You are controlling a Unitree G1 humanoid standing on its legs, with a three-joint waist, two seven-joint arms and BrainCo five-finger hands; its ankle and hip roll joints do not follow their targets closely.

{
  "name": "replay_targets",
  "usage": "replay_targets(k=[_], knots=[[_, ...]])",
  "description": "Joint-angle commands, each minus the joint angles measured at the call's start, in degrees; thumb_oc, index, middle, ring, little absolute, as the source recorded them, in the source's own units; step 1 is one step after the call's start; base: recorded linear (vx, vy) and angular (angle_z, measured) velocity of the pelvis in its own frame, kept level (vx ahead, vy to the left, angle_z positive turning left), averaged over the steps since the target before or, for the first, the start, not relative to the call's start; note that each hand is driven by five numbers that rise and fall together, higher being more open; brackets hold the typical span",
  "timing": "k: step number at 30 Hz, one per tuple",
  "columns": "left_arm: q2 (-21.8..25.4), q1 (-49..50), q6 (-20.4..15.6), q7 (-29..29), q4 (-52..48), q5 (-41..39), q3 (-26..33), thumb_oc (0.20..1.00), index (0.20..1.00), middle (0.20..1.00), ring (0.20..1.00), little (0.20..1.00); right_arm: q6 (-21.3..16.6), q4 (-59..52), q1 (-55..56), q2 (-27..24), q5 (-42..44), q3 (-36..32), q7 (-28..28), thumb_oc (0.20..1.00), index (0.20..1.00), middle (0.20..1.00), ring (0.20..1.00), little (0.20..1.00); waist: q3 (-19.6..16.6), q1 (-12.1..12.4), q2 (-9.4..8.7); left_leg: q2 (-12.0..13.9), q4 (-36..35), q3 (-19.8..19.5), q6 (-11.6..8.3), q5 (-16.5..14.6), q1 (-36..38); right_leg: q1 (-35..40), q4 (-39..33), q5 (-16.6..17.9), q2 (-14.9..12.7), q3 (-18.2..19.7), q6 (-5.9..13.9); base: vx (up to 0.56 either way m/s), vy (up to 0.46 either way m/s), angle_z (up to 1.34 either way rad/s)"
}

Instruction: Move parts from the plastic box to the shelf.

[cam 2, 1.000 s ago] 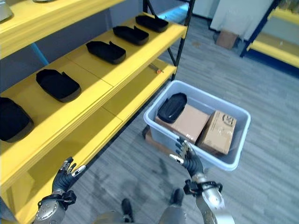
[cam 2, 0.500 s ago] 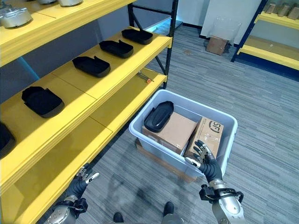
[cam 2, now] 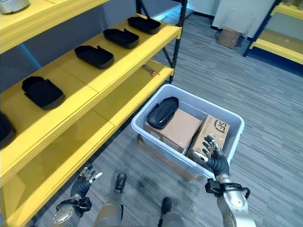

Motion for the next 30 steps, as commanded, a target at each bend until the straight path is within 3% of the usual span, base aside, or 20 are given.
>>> replay_targets(k=[1, 2, 4, 13, 23, 30], knots=[[3.6, 0.05, -3.73, 0.94, -6.45, -0.38, 2.22, 1.0, 1.0, 1.0, 1.0, 1.0, -2.67, -4.81, 2.99, 0.15, -0.02, 1.12, 1.43, 1.0, 1.0, 1.0, 1.0, 1.0, -1.88, -0.03, -1.13, -0.17, -3.02, 3.53, 1.17, 5.48, -0.11, 3.59, 4.58, -5.93, -2.83, -2.7, 3.49, 0.08, 0.27, -1.12], [4.74, -0.7, -3.87, 1.63, -6.72, -0.03, 2.88, 1.0, 1.0, 1.0, 1.0, 1.0, -2.13, -4.28, 2.5, 0.87, 0.36, 1.92, 1.46, 1.0, 1.0, 1.0, 1.0, 1.0, -1.7, -0.21, -1.84, -0.98, -1.93, 6.23, 2.45, 3.48, 0.71, 2.68, 5.32, -4.95, -4.66, -1.78, 4.79, 0.05, 0.236, -0.92], [5.71, -1.54, -3.96, 2.8, -6.89, -0.21, 3.36, 1.0, 1.0, 1.0, 1.0, 1.0, -1.66, -3.51, 1.31, 1.63, 0.85, 3.44, 0.99, 1.0, 1.0, 1.0, 1.0, 1.0, -1.52, -0.39, -2.53, -1.56, -0.16, 9.0, 2.94, 2.01, 0.76, 1.6, 4.58, -3.28, -6.02, -0.92, 5.79, 0.03, 0.213, -0.84], [6.58, -1.34, -3.85, 3.38, -6.24, -0.08, 4.72, 1.0, 1.0, 1.0, 1.0, 1.0, -0.84, -3.63, 1.48, 1.88, 1.15, 3.2, 1.2, 1.0, 1.0, 1.0, 1.0, 1.0, -2.26, -1.52, -3.72, -1.37, 1.06, 14.9, 3.84, -0.93, 2.14, 0.29, 1.1, -0.03, -7.44, 0.57, 7.25, 0.05, 0.083, -0.52], [6.52, -0.71, -2.9, 1.63, -5.36, 1.17, 3.46, 1.0, 1.0, 1.0, 1.0, 1.0, -0.27, -4.37, 4.61, 2.26, 2.0, 1.83, 1.76, 1.0, 1.0, 1.0, 1.0, 1.0, -3.69, -4.29, -3.25, -0.83, -2.13, 14.31, 3.06, -0.09, 4.47, 1.06, -0.39, -0.06, -6.95, 1.8, 7.05, 0.07, -0.022, -0.1], [6.26, 0.07, -2.62, 1.03, -5.0, 1.31, 3.45, 1.0, 1.0, 1.0, 1.0, 1.0, 0.01, -3.86, 4.37, 1.87, 1.46, 3.02, 2.07, 1.0, 1.0, 1.0, 1.0, 1.0, -4.45, -4.65, -2.27, -0.24, -4.74, 14.08, 2.37, 1.11, 6.43, 2.02, -1.04, -0.35, -6.48, 1.61, 6.76, 0.08, -0.05, 0.05]])
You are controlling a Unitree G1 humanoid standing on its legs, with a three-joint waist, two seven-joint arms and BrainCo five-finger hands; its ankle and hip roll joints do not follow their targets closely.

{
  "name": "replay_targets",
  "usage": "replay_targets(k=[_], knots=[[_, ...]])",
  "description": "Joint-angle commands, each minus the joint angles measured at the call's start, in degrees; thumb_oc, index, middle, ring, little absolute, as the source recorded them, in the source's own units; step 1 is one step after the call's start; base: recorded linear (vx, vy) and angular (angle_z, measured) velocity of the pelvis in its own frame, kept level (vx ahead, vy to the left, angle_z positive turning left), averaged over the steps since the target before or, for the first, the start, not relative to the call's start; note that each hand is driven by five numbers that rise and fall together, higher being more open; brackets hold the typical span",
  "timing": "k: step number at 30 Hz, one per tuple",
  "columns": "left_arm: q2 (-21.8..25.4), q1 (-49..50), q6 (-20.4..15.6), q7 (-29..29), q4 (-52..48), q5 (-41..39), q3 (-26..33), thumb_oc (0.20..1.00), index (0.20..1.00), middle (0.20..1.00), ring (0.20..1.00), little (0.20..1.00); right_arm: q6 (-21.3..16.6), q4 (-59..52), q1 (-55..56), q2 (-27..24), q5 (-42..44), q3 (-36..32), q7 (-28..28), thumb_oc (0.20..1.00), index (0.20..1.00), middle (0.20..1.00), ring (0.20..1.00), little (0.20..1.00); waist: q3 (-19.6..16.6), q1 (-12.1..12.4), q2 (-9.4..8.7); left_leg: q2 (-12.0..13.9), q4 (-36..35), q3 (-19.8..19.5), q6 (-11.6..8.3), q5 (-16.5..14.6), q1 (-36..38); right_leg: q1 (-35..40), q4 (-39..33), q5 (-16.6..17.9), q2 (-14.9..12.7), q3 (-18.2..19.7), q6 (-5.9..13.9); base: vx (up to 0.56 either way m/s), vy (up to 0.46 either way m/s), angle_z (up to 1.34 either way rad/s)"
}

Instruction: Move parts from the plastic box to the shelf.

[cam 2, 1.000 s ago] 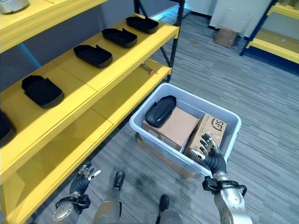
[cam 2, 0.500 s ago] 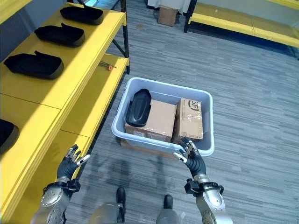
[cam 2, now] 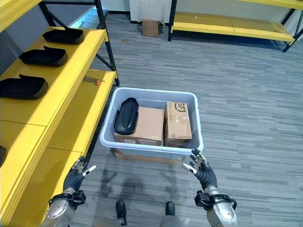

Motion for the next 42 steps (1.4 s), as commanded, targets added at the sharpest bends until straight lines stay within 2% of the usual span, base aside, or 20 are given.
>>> replay_targets(k=[1, 3, 8, 9, 10, 11, 12, 13, 14, 15, 16, 19, 20, 21, 25, 27, 28, 33, 38, 42], knots=[[2.32, -0.52, -1.52, -1.21, -1.16, 1.07, 1.69, 1.0, 1.0, 1.0, 1.0, 1.0, -2.08, -3.06, -1.93, -0.86, 0.78, -0.71, 0.88, 1.0, 1.0, 1.0, 1.0, 1.0, -0.42, 0.23, -0.95, 3.09, 3.62, -3.02, -0.58, -2.0, -0.75, 0.16, 2.83, -1.66, -2.26, 1.54, 1.95, 0.06, -0.043, 0.01], [2.39, -0.73, -1.57, -1.22, -1.2, 1.06, 1.6, 1.0, 1.0, 1.0, 1.0, 1.0, -2.25, -2.99, -2.65, -1.24, 0.94, 0.02, 1.03, 1.0, 1.0, 1.0, 1.0, 1.0, -0.25, 0.42, -0.81, 3.14, 4.1, -3.4, -0.69, -2.23, -1.01, 0.45, 2.71, -1.88, -2.3, 1.09, 1.85, 0.08, -0.046, 0.04], [2.85, -2.24, -1.85, -0.41, -1.71, -0.35, 1.12, 1.0, 1.0, 1.0, 1.0, 1.0, -2.78, -3.51, -4.7, -2.72, 0.21, 0.39, 0.73, 1.0, 1.0, 1.0, 1.0, 1.0, 0.95, 1.64, -1.0, 1.03, 12.38, -6.16, 0.87, -6.92, -5.63, 1.01, 5.63, -1.81, -4.52, -0.74, 2.41, 0.1, 0.08, 0.32], [3.4, -2.99, -1.97, -0.3, -1.98, 0.11, 0.71, 1.0, 1.0, 1.0, 1.0, 1.0, -2.82, -3.72, -4.73, -2.09, 0.12, 0.15, 0.65, 1.0, 1.0, 1.0, 1.0, 1.0, 1.11, 1.82, -0.73, -1.26, 13.76, -6.97, 2.25, -8.52, -6.75, 0.57, 8.13, 1.66, -6.67, -0.96, 3.64, 0.1, 0.199, 0.46], [3.41, -3.02, -1.97, -0.3, -1.97, 0.11, 0.71, 1.0, 1.0, 1.0, 1.0, 1.0, -2.82, -3.72, -4.76, -2.07, 0.12, 0.15, 0.65, 1.0, 1.0, 1.0, 1.0, 1.0, 0.9, 1.81, -0.75, -1.32, 13.63, -6.96, 2.28, -8.3, -7.0, 0.3, 8.07, 1.81, -6.72, -0.94, 3.65, 0.11, 0.328, 0.34], [4.04, -3.62, -1.86, -0.67, -2.05, 0.49, 0.01, 1.0, 1.0, 1.0, 1.0, 1.0, -2.8, -3.81, -4.82, -1.55, 0.07, 0.3, 0.87, 1.0, 1.0, 1.0, 1.0, 1.0, 1.27, 1.48, 0.2, -3.15, 12.71, -7.58, 4.06, -8.72, -6.65, -3.24, 14.52, 7.03, -7.97, 1.01, 3.32, 0.04, 0.168, 0.3], [4.05, -3.65, -1.86, -0.67, -2.04, 0.49, 0.02, 1.0, 1.0, 1.0, 1.0, 1.0, -2.8, -3.8, -4.85, -1.54, 0.07, 0.3, 0.87, 1.0, 1.0, 1.0, 1.0, 1.0, 1.08, 1.52, 0.18, -3.18, 12.57, -7.51, 4.09, -8.51, -6.86, -3.56, 14.51, 7.16, -8.0, 1.11, 3.33, 0.05, 0.267, 0.21], [4.55, -3.91, -1.93, -0.9, -2.28, 0.4, -0.43, 1.0, 1.0, 1.0, 1.0, 1.0, -2.73, -3.76, -5.08, -1.5, 0.05, 0.66, 0.9, 1.0, 1.0, 1.0, 1.0, 1.0, 1.87, 0.96, 0.85, -3.6, 11.66, -7.54, 4.63, -8.12, -6.19, -6.52, 18.6, 9.69, -7.86, 2.41, 2.81, 0.01, 0.225, 0.18], [5.31, -3.61, -1.96, -1.45, -2.89, 0.81, -0.47, 1.0, 1.0, 1.0, 1.0, 1.0, -2.76, -3.83, -5.23, -1.53, 0.02, 0.86, 1.04, 1.0, 1.0, 1.0, 1.0, 1.0, 3.05, 0.43, 1.8, -3.25, 9.66, -7.03, 5.15, -7.51, -4.7, -9.62, 22.5, 9.84, -6.6, 2.66, 2.16, 0.08, 0.307, 0.09], [5.57, -3.25, -1.83, -2.01, -3.23, 1.39, -0.4, 1.0, 1.0, 1.0, 1.0, 1.0, -2.77, -3.6, -5.15, -1.42, -0.12, 1.26, 1.52, 1.0, 1.0, 1.0, 1.0, 1.0, 3.61, 0.33, 2.49, -2.88, 7.2, -6.32, 5.13, -7.26, -2.53, -11.19, 23.87, 7.29, -5.19, 1.12, 1.84, 0.32, 0.297, -0.1], [5.6, -2.5, -1.58, -3.37, -4.01, 2.09, 0.27, 1.0, 1.0, 1.0, 1.0, 1.0, -2.32, -2.63, -5.2, -1.15, 0.42, 1.75, 2.39, 1.0, 1.0, 1.0, 1.0, 1.0, 3.75, -1.43, 3.05, -2.56, 0.53, -4.8, 4.08, -5.94, 3.16, -15.96, 17.27, 1.94, 2.07, -0.18, 1.13, 0.41, 0.142, -0.38], [5.07, -1.38, -1.49, -4.01, -3.66, 2.56, 1.27, 1.0, 1.0, 1.0, 1.0, 1.0, -2.05, -2.94, -4.7, -1.31, -0.52, 1.87, 3.18, 1.0, 1.0, 1.0, 1.0, 1.0, 3.63, -1.52, 1.85, -1.67, -0.63, -3.85, 2.33, -6.75, 6.46, -15.93, 2.18, 5.73, 2.42, -4.8, 2.48, 0.34, -0.11, -0.84], [4.84, -1.27, -1.45, -4.17, -3.26, 2.71, 0.8, 1.0, 1.0, 1.0, 1.0, 1.0, -2.05, -3.15, -4.49, -1.32, -0.68, 1.84, 3.27, 1.0, 1.0, 1.0, 1.0, 1.0, 3.41, -1.96, 1.55, -1.48, -0.63, -4.11, 2.04, -6.98, 7.06, -15.57, 2.29, 5.83, 3.17, -2.17, 2.42, 0.32, -0.214, 0.17], [4.55, -1.05, -1.46, -4.45, -3.12, 2.57, 0.63, 1.0, 1.0, 1.0, 1.0, 1.0, -1.86, -3.5, -3.84, -1.24, -0.42, 1.6, 3.5, 1.0, 1.0, 1.0, 1.0, 1.0, 3.13, -1.68, 1.13, -1.48, -0.63, -4.18, 1.65, -6.97, 7.59, -14.29, 1.99, 5.79, 3.16, -1.89, 2.22, 0.14, -0.106, 0.5], [3.03, -0.72, -1.6, -5.06, -3.43, 2.39, -0.08, 1.0, 1.0, 1.0, 1.0, 1.0, -1.81, -4.23, -3.23, -2.1, -0.12, 0.98, 3.87, 1.0, 1.0, 1.0, 1.0, 1.0, 1.08, -1.6, 1.1, -0.15, -0.63, -4.51, 0.51, -6.79, 7.77, -12.42, 2.81, 5.75, 3.06, -3.49, 1.37, 0.2, -0.195, 0.51], [2.63, -0.63, -1.41, -5.14, -3.51, 1.62, -0.62, 1.0, 1.0, 1.0, 1.0, 1.0, -1.86, -4.76, -2.7, -2.48, 0.47, 0.44, 3.81, 1.0, 1.0, 1.0, 1.0, 1.0, 0.52, -2.18, 1.85, 1.52, -0.62, -5.06, -0.4, -6.18, 8.76, -12.06, 4.58, 3.62, 3.93, -4.16, 0.13, 0.23, -0.237, 0.4], [2.19, -0.78, -1.11, -5.2, -3.55, 1.3, -1.31, 1.0, 1.0, 1.0, 1.0, 1.0, -1.97, -5.07, -2.24, -2.97, 1.04, -0.15, 3.53, 1.0, 1.0, 1.0, 1.0, 1.0, 0.54, -2.49, 2.73, 3.08, -0.3, -5.33, -1.36, -4.69, 9.54, -11.41, 6.29, 1.74, 4.59, -4.84, -0.79, 0.24, -0.267, 0.45], [2.11, -0.51, -0.64, -5.25, -3.63, 0.93, -2.19, 1.0, 1.0, 1.0, 1.0, 1.0, -1.88, -5.02, -1.37, -3.96, 1.45, -1.53, 2.73, 1.0, 1.0, 1.0, 1.0, 1.0, 0.19, -3.27, 4.44, 5.16, 0.73, -6.19, -2.77, -0.1, 8.63, -11.44, 8.51, -1.14, 5.65, -5.64, -2.73, 0.13, -0.162, 0.26], [1.67, -0.25, -0.54, -4.95, -3.53, 0.77, -2.23, 1.0, 1.0, 1.0, 1.0, 1.0, -1.97, -5.03, -0.75, -4.46, 1.58, -2.34, 2.32, 1.0, 1.0, 1.0, 1.0, 1.0, 0.39, -3.48, 5.22, 5.75, 2.13, -6.71, -3.25, 2.75, 8.17, -11.21, 9.18, -2.49, 6.24, -5.67, -3.91, 0.09, -0.1, -0.01], [1.07, 0.32, -0.49, -5.15, -3.4, 0.19, -2.14, 1.0, 1.0, 1.0, 1.0, 1.0, -1.87, -5.1, 0.21, -5.04, 2.0, -3.17, 2.46, 1.0, 1.0, 1.0, 1.0, 1.0, 1.05, -3.43, 5.4, 5.85, 8.32, -7.69, -3.45, 5.21, 6.13, -9.73, 8.93, -4.05, 7.0, -5.06, -5.51, 0.09, -0.13, 0.08]])
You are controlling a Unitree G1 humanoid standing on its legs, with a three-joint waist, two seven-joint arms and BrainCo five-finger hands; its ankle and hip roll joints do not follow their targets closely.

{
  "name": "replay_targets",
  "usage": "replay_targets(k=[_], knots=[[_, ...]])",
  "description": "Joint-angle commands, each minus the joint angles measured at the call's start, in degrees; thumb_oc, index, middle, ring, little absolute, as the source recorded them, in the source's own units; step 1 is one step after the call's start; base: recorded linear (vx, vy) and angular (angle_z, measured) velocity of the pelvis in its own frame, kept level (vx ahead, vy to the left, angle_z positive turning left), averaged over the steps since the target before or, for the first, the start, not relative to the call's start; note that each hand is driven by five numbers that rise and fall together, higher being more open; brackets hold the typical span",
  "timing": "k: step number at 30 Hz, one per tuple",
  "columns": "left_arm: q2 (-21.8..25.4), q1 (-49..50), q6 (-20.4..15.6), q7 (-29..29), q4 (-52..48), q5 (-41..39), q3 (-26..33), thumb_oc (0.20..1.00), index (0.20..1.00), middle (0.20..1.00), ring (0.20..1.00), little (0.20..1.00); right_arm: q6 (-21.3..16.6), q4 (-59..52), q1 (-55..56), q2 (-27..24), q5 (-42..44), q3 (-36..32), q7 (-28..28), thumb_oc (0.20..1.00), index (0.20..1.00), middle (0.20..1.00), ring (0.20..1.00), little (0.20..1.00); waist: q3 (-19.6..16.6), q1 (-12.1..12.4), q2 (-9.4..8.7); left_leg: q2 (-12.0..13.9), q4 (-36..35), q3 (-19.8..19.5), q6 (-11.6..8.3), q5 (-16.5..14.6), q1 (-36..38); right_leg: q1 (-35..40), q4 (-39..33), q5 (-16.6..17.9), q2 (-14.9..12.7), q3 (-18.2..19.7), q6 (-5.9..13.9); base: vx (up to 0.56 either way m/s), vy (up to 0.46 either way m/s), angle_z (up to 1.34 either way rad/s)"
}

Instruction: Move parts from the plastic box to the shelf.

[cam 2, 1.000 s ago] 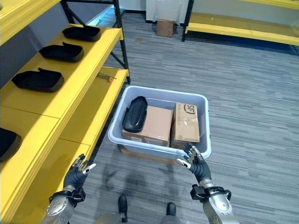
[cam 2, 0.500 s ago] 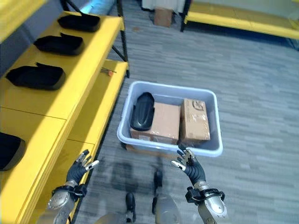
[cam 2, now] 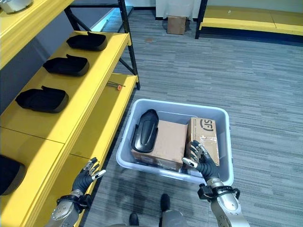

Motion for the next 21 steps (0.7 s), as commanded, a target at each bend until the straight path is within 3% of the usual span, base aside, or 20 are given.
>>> replay_targets(k=[1, 4, 6, 8, 9, 11, 13, 15, 17, 21], knots=[[0.74, 0.33, -1.7, -0.49, -2.26, -1.0, 2.34, 1.0, 1.0, 1.0, 1.0, 1.0, -2.65, -3.79, 1.35, -0.76, 2.03, -2.59, 0.23, 1.0, 1.0, 1.0, 1.0, 1.0, 1.64, 0.26, -0.15, 6.77, 10.38, 0.75, -4.15, 12.16, -0.49, -1.68, 5.07, -3.74, -1.91, 2.27, 2.66, 0.03, -0.171, 0.01], [0.79, 0.44, -1.71, -0.68, -2.56, -1.02, 2.36, 1.0, 1.0, 1.0, 1.0, 1.0, -2.91, -3.9, 1.29, -0.9, 1.96, -2.59, 0.22, 1.0, 1.0, 1.0, 1.0, 1.0, 3.16, 1.49, -2.06, 3.83, 19.28, -1.25, -3.04, 11.04, -5.9, 0.19, 3.69, -3.97, -2.2, 2.91, 2.01, 0.03, -0.125, 0.02], [0.7, 0.23, -1.7, -0.77, -2.62, -1.28, 2.39, 1.0, 1.0, 1.0, 1.0, 1.0, -3.3, -4.09, 0.9, -0.5, 2.03, -3.01, -0.4, 1.0, 1.0, 1.0, 1.0, 1.0, 3.92, 1.8, -2.96, 3.6, 10.89, 1.08, -1.47, 5.64, -9.32, 2.05, 2.74, -4.52, -3.39, 3.37, 3.49, 0.13, 0.032, -0.2], [0.72, 0.08, -1.73, -0.7, -2.46, -0.81, 1.92, 1.0, 1.0, 1.0, 1.0, 1.0, -3.79, -4.39, 1.58, 0.24, 2.22, -3.63, -1.06, 1.0, 1.0, 1.0, 1.0, 1.0, 4.21, 1.74, -2.9, 5.58, 2.9, 3.56, -3.2, 8.87, -13.5, 3.96, 2.0, -5.28, -4.08, 3.26, 4.21, 0.17, 0.118, 0.05], [0.92, -0.08, -1.91, -0.66, -2.11, -0.46, 1.64, 1.0, 1.0, 1.0, 1.0, 1.0, -3.99, -4.2, 1.79, 0.49, 2.0, -3.76, -1.31, 1.0, 1.0, 1.0, 1.0, 1.0, 4.32, 2.05, -2.85, 5.53, 0.06, 3.31, -3.38, 11.76, -13.95, 4.1, 1.65, -4.61, -4.08, 3.05, 4.16, 0.14, 0.128, 0.23], [1.19, -0.48, -2.38, -0.47, -1.51, 0.18, 1.65, 1.0, 1.0, 1.0, 1.0, 1.0, -4.47, -3.48, 1.56, 0.67, 0.88, -3.79, -1.84, 1.0, 1.0, 1.0, 1.0, 1.0, 4.07, 2.46, -2.04, 5.54, -3.86, 2.17, -4.55, 14.21, -13.81, 5.18, 0.47, -4.59, -3.68, 3.97, 5.01, 0.15, 0.161, 0.07], [0.74, -0.2, -2.59, -0.74, -0.7, 0.07, 1.57, 1.0, 1.0, 1.0, 1.0, 1.0, -4.34, -3.15, 1.69, 1.27, 0.25, -3.37, -1.22, 1.0, 1.0, 1.0, 1.0, 1.0, 2.88, 2.11, -1.11, 6.0, -4.23, 3.21, -3.8, 11.79, -10.73, 5.88, -0.15, -4.79, -3.32, 5.59, 5.77, 0.19, 0.212, -0.39], [0.56, -0.02, -2.8, -0.72, -0.99, 0.08, 1.7, 1.0, 1.0, 1.0, 1.0, 1.0, -4.41, -3.2, 1.85, 1.38, 0.05, -3.1, -0.85, 1.0, 1.0, 1.0, 1.0, 1.0, 2.54, 2.19, -0.97, 5.93, -4.31, 3.55, -3.88, 11.52, -10.15, 5.91, -0.36, -4.52, -3.52, 6.17, 5.86, 0.16, 0.209, -0.86], [0.59, 0.11, -3.09, -0.55, -1.48, -0.39, 2.55, 1.0, 1.0, 1.0, 1.0, 1.0, -3.75, -2.59, 2.18, 2.46, 1.0, -3.05, -0.25, 1.0, 1.0, 1.0, 1.0, 1.0, 2.21, 1.92, -1.48, 5.21, -3.58, 7.13, -2.64, 8.56, -7.15, 6.87, -0.56, -3.53, -5.81, 8.32, 7.63, 0.22, 0.311, -0.84], [1.79, 0.53, -2.99, -0.09, -2.05, -0.43, 3.85, 1.0, 1.0, 1.0, 1.0, 1.0, -2.77, -1.63, 1.75, 3.78, 1.75, -1.92, -0.01, 1.0, 1.0, 1.0, 1.0, 1.0, 1.64, 2.02, -2.28, 4.18, -2.32, 10.93, -1.35, 6.08, -6.11, 6.61, -0.57, -2.52, -8.59, 9.57, 9.37, 0.11, 0.182, -0.68]])
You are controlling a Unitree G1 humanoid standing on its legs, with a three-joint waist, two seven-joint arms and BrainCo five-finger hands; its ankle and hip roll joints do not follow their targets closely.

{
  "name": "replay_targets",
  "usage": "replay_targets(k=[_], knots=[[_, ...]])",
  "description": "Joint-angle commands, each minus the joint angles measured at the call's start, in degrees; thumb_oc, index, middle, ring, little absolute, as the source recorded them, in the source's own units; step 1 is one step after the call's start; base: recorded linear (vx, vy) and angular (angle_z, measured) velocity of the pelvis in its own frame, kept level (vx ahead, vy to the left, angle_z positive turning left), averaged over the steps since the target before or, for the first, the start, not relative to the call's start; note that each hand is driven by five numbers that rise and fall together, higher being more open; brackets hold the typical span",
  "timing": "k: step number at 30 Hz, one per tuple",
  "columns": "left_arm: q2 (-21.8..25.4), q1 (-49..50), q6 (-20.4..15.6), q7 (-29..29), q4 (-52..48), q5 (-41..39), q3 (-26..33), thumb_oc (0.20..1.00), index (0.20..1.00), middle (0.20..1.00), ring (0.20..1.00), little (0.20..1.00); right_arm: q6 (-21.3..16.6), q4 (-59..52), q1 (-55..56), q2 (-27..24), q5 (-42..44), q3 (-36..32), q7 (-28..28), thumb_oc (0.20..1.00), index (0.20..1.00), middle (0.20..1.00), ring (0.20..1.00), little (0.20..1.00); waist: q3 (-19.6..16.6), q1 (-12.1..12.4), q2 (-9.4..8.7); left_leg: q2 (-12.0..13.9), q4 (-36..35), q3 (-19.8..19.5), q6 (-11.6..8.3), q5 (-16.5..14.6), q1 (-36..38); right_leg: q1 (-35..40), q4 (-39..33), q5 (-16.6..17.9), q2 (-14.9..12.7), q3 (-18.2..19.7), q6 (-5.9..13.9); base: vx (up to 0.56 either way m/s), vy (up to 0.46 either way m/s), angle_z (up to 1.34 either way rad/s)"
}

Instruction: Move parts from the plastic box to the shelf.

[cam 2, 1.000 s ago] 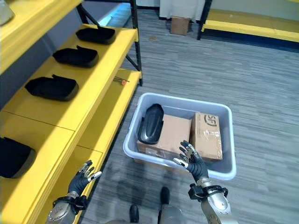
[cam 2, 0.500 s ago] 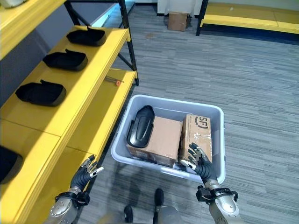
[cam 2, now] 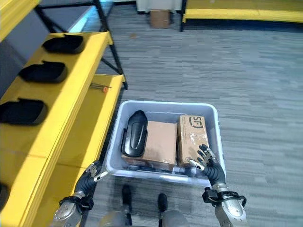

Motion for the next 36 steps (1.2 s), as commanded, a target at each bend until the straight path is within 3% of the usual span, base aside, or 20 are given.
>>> replay_targets(k=[1, 2, 8, 15, 22, 24, 29, 36], knots=[[3.74, 1.82, -2.71, 0.72, -3.77, -0.41, 2.92, 1.0, 1.0, 1.0, 1.0, 1.0, -1.64, -2.85, -0.06, 0.61, 1.7, 0.96, 1.29, 1.0, 1.0, 1.0, 1.0, 1.0, -2.65, 2.13, -2.92, 1.1, 2.98, 1.98, -0.69, -0.13, -2.31, 0.52, 0.44, -0.23, -10.2, -1.84, 8.29, 0.09, 0.142, -0.32], [4.64, 1.75, -2.7, 1.16, -4.06, -0.17, 3.42, 1.0, 1.0, 1.0, 1.0, 1.0, -1.42, -2.99, -0.55, 0.36, 1.57, 1.71, 1.58, 1.0, 1.0, 1.0, 1.0, 1.0, -2.65, 2.14, -3.29, 0.32, 4.57, 2.64, -0.33, -1.57, -2.48, 0.53, 0.25, 0.05, -11.37, -2.12, 8.94, 0.07, 0.108, -0.11], [5.6, 1.64, -2.41, 1.69, -4.47, -0.06, 4.07, 1.0, 1.0, 1.0, 1.0, 1.0, -0.99, -3.69, -0.75, -0.22, 0.89, 2.26, 1.73, 1.0, 1.0, 1.0, 1.0, 1.0, -3.33, 1.91, -3.77, -0.35, 6.14, 3.06, 0.05, -3.11, -3.13, 0.32, -0.64, 0.66, -12.46, -2.83, 9.54, 0.07, 0.053, 0.03], [6.22, -0.6, -2.97, 2.69, -6.16, -0.38, 3.78, 1.0, 1.0, 1.0, 1.0, 1.0, -1.8, -4.93, -3.17, -1.1, 0.33, 3.32, 0.39, 1.0, 1.0, 1.0, 1.0, 1.0, -2.3, 1.6, -4.03, -0.34, 6.4, 2.96, 0.04, -2.98, -5.63, -2.4, -1.07, 1.24, -12.56, -3.07, 9.45, -0.01, -0.002, 0.0], [7.41, -11.14, -6.59, 7.26, -10.45, -0.8, 2.81, 1.0, 1.0, 1.0, 1.0, 1.0, -4.37, -7.99, -9.69, -1.68, 3.61, 7.71, -1.13, 1.0, 1.0, 1.0, 1.0, 1.0, 3.39, 0.54, -5.06, 1.06, 9.64, 4.17, -0.33, -2.43, -12.92, -12.51, 2.39, 2.49, -11.28, -0.51, 8.64, -0.14, -0.023, -0.09], [7.19, -13.42, -7.53, 8.31, -10.91, -0.36, 2.58, 1.0, 1.0, 1.0, 1.0, 1.0, -5.05, -8.89, -10.48, -1.69, 4.26, 8.24, -1.33, 1.0, 1.0, 1.0, 1.0, 1.0, 3.91, 0.15, -5.35, 1.3, 9.62, 4.17, -0.87, -3.48, -13.02, -13.35, 2.78, 1.92, -11.11, 0.02, 8.93, 0.02, 0.003, -0.24], [7.35, -22.5, -10.61, 12.7, -12.23, 3.26, 1.08, 1.0, 1.0, 1.0, 1.0, 1.0, -7.74, -11.61, -11.46, -1.89, 7.34, 7.79, -2.55, 1.0, 1.0, 1.0, 1.0, 1.0, 5.34, -1.94, -6.56, 2.24, 9.14, 5.53, -1.59, -2.67, -14.59, -16.97, 3.73, 2.71, -10.27, 1.52, 8.92, -0.03, -0.011, -0.22], [7.6, -31.77, -12.21, 16.47, -9.84, 7.39, -3.32, 1.0, 1.0, 1.0, 1.0, 1.0, -10.54, -12.27, -11.55, -2.18, 8.7, 6.56, -4.25, 1.0, 1.0, 1.0, 1.0, 1.0, 6.56, -4.74, -7.22, 2.85, 8.46, 6.76, -2.16, -2.27, -14.7, -19.02, 4.42, 3.21, -9.79, 3.0, 8.97, -0.01, -0.002, -0.13]])
